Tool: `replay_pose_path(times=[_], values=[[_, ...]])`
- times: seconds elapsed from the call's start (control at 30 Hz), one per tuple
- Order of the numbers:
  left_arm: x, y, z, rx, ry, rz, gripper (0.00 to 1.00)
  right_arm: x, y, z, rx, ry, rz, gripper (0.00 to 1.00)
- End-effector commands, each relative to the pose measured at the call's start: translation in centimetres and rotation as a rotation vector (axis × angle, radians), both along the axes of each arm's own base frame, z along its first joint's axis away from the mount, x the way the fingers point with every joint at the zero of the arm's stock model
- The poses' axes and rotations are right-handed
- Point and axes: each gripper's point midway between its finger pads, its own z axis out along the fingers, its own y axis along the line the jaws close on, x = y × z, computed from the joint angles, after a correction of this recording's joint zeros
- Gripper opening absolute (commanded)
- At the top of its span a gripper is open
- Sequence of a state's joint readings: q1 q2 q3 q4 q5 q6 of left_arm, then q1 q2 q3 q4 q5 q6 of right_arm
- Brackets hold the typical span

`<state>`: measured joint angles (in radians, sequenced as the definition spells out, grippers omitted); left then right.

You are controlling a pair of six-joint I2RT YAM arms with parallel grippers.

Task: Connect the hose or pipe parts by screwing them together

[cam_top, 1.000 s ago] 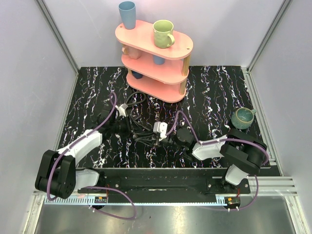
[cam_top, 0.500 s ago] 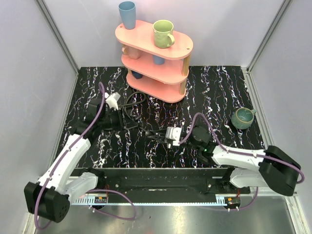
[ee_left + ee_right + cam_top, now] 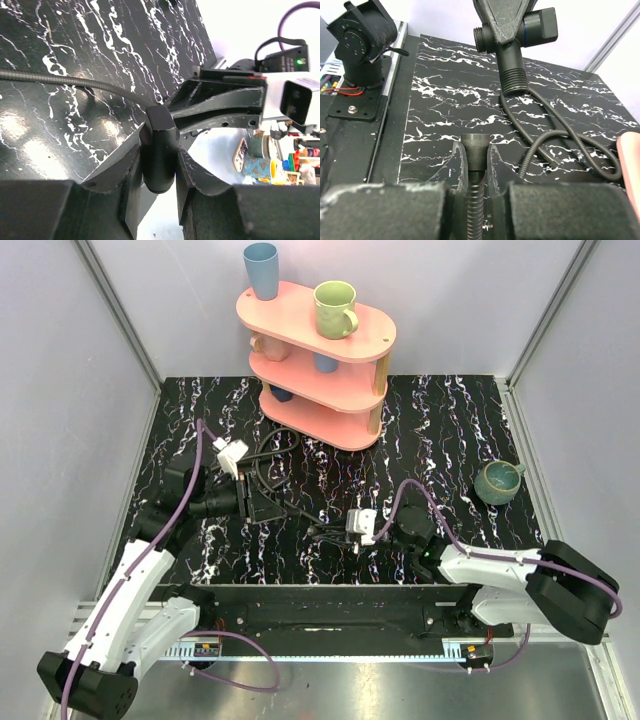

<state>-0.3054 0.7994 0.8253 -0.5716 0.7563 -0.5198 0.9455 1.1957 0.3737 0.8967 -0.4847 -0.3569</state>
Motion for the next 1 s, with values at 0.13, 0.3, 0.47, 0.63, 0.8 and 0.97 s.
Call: replay_pose_path(times=[0.13,0.3,0.47,0.63,0.8,0.97], values=[[-1.7,-1.3,2.3,-0.124,-0.066,-0.13,0.0,-0.2,0.6,3.7,0.156,-0.024,0.037,0.0],[-2.0,-1.2,2.2,-0.125,-0.045,-0.119,0.0,0.0,0.1,3.7,0.071,-0.065,0.014,0.0],[-2.3,-1.4,2.6,-0.129,-0.06,-0.132,0.0,-0.5,-0.2,4.9,0.059,-0.084,0.031,0.0],[-2.4,-1.8,2.6,-0.141,-0.043,-0.157,0.0,0.1,-0.1,4.4,0.008,-0.105,0.011,0.0],[-2.5,-2.1,3.0,-0.148,-0.019,-0.135,0.0,0.4,0.0,4.3,-0.016,-0.119,0.005,0.0],[-2.2,-1.9,2.7,-0.106,0.021,-0.093,0.0,1.5,-0.4,5.7,0.013,-0.179,-0.061,0.0]])
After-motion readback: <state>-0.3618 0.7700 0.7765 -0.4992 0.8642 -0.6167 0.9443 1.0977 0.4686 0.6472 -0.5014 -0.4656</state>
